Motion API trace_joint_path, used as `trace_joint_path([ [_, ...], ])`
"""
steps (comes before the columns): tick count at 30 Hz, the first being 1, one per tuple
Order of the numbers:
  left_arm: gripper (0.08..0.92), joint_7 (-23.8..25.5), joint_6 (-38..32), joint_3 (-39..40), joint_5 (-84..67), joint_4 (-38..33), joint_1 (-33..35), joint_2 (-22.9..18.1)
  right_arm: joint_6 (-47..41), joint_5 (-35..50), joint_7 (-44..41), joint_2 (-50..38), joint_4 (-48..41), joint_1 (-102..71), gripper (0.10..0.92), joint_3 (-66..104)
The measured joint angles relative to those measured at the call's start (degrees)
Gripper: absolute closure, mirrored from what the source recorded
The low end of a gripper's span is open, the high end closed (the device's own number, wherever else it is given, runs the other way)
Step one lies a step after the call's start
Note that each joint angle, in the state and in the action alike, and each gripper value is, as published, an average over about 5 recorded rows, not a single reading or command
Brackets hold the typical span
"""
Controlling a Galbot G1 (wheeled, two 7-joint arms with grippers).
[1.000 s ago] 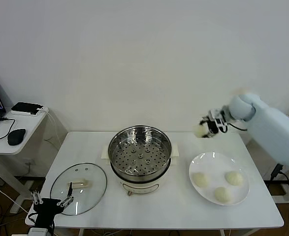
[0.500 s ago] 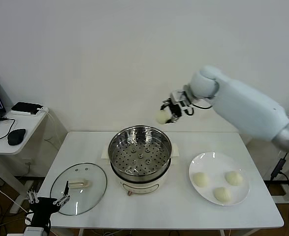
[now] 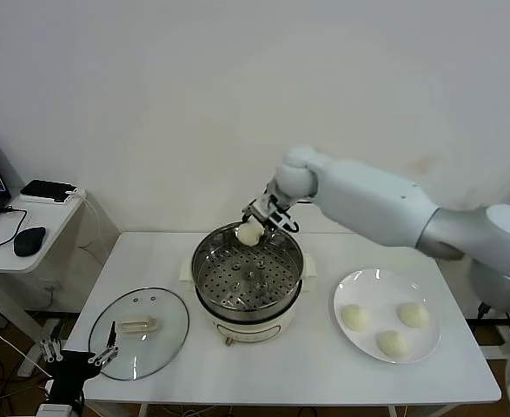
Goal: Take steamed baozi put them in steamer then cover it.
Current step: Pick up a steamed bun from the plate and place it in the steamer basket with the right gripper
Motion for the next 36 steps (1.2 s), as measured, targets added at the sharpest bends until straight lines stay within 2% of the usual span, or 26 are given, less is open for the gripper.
trace_joint_path([
  [14,0.177,0.0,0.1,-0.1,0.3,-1.0,-0.1,-0.9,11.5,-10.5,5.7,5.4,-7.4,-2.9,0.423,-1.3],
  [24,0.177,0.0,0.1,-0.3,0.2,-1.1,-0.2,-0.9,16.0,-15.5,7.1,7.0,-10.2,-3.4,0.413,-1.7],
  [27,0.177,0.0,0.1,-0.3,0.2,-1.1,-0.2,-0.8,16.5,-15.9,7.3,7.1,-10.5,-3.4,0.370,-1.9],
  [32,0.177,0.0,0.1,-0.4,0.2,-1.2,-0.1,-0.8,16.8,-15.6,7.2,6.8,-10.2,-2.9,0.240,-2.2],
  [36,0.177,0.0,0.3,-0.5,0.1,-1.7,0.1,-0.7,15.5,-13.3,6.0,5.9,-8.9,-1.5,0.206,-2.5],
])
